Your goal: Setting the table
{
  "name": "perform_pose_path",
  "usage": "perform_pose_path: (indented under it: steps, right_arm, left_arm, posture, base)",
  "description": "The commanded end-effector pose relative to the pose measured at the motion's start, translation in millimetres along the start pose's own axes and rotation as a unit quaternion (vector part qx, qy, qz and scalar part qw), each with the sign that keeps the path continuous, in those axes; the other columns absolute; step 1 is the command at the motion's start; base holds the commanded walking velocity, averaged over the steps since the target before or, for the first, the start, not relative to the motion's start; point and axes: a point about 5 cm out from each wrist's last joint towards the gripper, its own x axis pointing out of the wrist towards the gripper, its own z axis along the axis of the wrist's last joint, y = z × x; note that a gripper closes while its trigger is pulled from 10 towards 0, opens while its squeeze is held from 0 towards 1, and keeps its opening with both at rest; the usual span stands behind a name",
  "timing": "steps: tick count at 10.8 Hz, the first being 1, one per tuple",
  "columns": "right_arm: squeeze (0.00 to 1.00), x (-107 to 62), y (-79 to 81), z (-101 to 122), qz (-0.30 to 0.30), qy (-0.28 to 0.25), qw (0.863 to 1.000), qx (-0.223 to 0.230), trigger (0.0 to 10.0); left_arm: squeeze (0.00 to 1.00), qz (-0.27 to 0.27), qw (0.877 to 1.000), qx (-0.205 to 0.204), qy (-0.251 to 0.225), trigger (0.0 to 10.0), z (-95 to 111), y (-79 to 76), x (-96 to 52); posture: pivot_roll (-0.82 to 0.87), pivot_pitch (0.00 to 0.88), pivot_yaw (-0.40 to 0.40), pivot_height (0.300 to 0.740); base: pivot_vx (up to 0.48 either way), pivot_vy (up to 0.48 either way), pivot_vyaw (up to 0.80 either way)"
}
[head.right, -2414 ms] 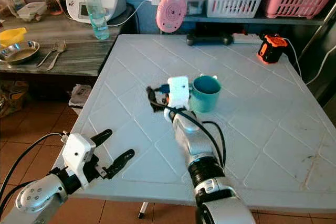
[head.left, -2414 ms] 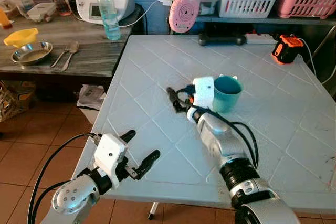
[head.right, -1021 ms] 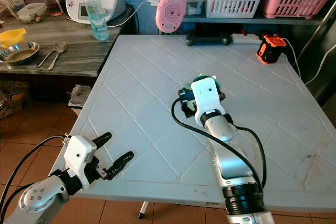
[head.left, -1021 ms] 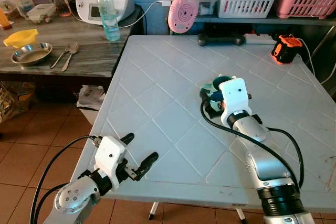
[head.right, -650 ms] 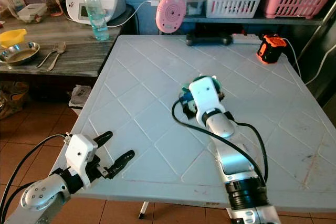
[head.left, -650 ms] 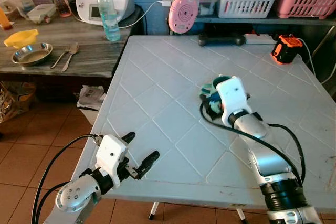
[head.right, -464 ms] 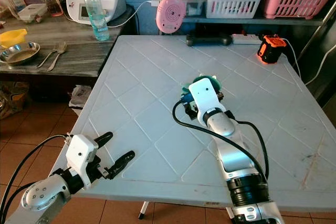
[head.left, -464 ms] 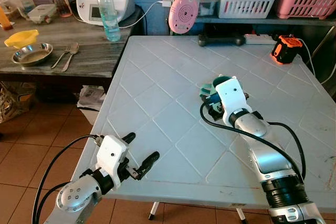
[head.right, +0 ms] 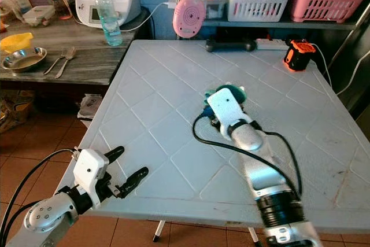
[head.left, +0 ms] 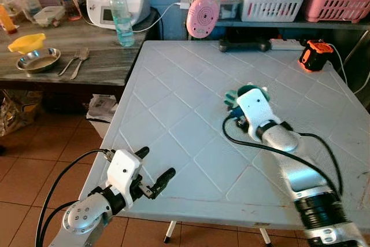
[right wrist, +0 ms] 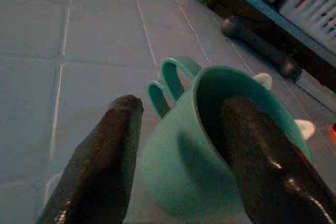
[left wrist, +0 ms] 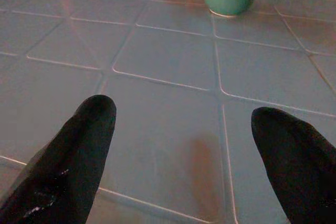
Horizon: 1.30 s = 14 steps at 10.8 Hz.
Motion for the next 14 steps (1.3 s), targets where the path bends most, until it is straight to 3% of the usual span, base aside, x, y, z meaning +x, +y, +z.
perform_pose_path:
  steps: [1, 5, 7, 9, 11, 13, 14]
  right_arm:
    - [0.00, 1.1, 1.6, -8.1, 0.014, 0.021, 1.000, -0.003, 0.0]
    - [0.00, -4.5, -4.0, -15.9, 0.039, 0.028, 0.999, -0.025, 0.0]
    - [0.00, -7.3, -7.3, -12.9, 0.071, 0.000, 0.996, -0.055, 0.0]
    - [0.00, -8.0, -20.2, -13.5, 0.096, -0.013, 0.990, -0.105, 0.0]
    - [0.00, -4.3, -33.0, -5.7, 0.122, -0.038, 0.982, -0.142, 0.0]
    - [0.00, -0.1, -35.8, 4.0, 0.149, -0.057, 0.975, -0.155, 0.0]
    - [0.00, 2.4, -33.7, 18.1, 0.185, -0.090, 0.965, -0.165, 0.0]
  left_arm:
    - [0.00, 0.005, 1.000, 0.006, 0.006, 10.0, 0.2, 1.5, 0.7]
    - [0.00, 0.008, 1.000, 0.010, 0.012, 10.0, -1.0, 1.5, -0.5]
    - [0.00, 0.007, 1.000, 0.015, 0.011, 10.0, -0.2, 2.1, -1.5]
    - [0.00, -0.006, 1.000, 0.024, 0.003, 10.0, 2.9, 3.8, -3.0]
    - [0.00, -0.005, 0.999, 0.026, -0.024, 10.0, 10.1, 6.3, -4.6]
    - [0.00, 0.016, 0.998, 0.038, -0.047, 10.0, 18.2, 13.3, -2.8]
    - [0.00, 0.030, 0.996, 0.046, -0.063, 10.0, 23.2, 18.4, 0.1]
  posture:
    - [0.14, 0.003, 0.035, 0.740]
    - [0.14, 0.004, 0.035, 0.740]
    - [0.14, 0.006, 0.038, 0.740]
    - [0.14, 0.008, 0.039, 0.740]
    - [0.14, 0.004, 0.028, 0.740]
    - [0.14, 0.001, 0.020, 0.740]
    - [0.14, 0.000, 0.013, 0.740]
  base:
    - [0.000, 0.000, 0.00]
    - [0.000, 0.000, 0.00]
    - [0.000, 0.000, 0.00]
    - [0.000, 0.000, 0.00]
    - [0.000, 0.000, 0.00]
    - [0.000, 0.000, 0.00]
    - [0.000, 0.000, 0.00]
